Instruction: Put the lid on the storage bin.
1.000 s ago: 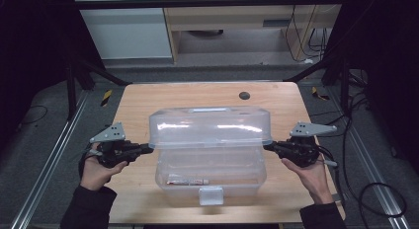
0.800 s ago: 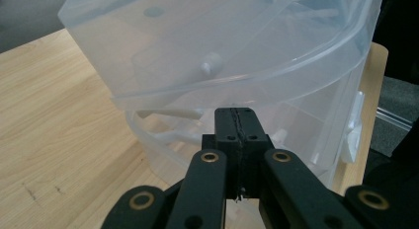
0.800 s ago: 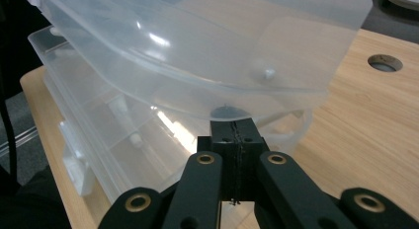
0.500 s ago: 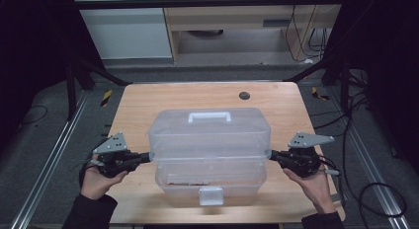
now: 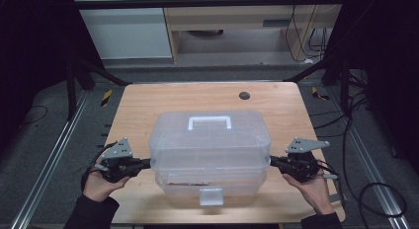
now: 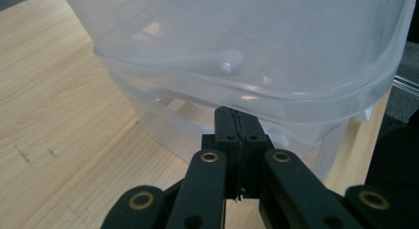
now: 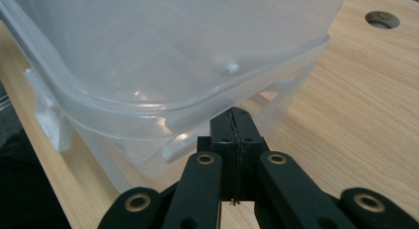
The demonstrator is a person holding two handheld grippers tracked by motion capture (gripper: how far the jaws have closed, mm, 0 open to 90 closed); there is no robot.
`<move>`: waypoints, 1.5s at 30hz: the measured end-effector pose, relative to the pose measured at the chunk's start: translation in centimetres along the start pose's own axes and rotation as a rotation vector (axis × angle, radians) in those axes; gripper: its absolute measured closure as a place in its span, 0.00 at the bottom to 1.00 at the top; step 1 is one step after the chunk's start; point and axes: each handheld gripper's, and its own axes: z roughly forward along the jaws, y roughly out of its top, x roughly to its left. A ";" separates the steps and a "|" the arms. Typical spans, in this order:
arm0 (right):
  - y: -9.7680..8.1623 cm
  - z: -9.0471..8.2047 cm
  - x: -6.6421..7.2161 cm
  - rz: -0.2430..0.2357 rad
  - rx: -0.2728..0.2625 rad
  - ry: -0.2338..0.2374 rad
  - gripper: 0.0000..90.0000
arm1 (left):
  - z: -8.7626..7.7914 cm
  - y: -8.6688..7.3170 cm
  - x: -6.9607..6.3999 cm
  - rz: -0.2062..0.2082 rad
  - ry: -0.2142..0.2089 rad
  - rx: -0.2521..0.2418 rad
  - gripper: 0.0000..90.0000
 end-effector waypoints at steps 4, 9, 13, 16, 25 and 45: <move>-0.5 0.1 -0.1 0.023 0.015 -0.002 1.00 | 0.3 -0.3 -0.1 0.005 0.009 0.036 1.00; -1.2 0.7 -0.1 0.009 0.067 -0.020 1.00 | 1.3 -0.9 -0.1 0.032 0.033 0.117 1.00; -1.2 0.5 0.0 0.015 0.044 0.007 1.00 | 2.0 -1.5 0.2 0.032 0.033 0.146 1.00; -1.3 0.7 -0.1 0.003 0.077 -0.033 1.00 | 1.9 -1.7 0.7 0.009 0.060 0.137 0.99; -3.1 1.0 -2.7 0.097 -0.008 -0.197 0.88 | 1.9 -3.0 2.9 -0.158 0.232 0.041 0.82; -6.7 0.9 -7.1 0.239 -0.027 -0.343 0.28 | 1.4 -7.0 6.3 -0.338 0.470 -0.052 0.40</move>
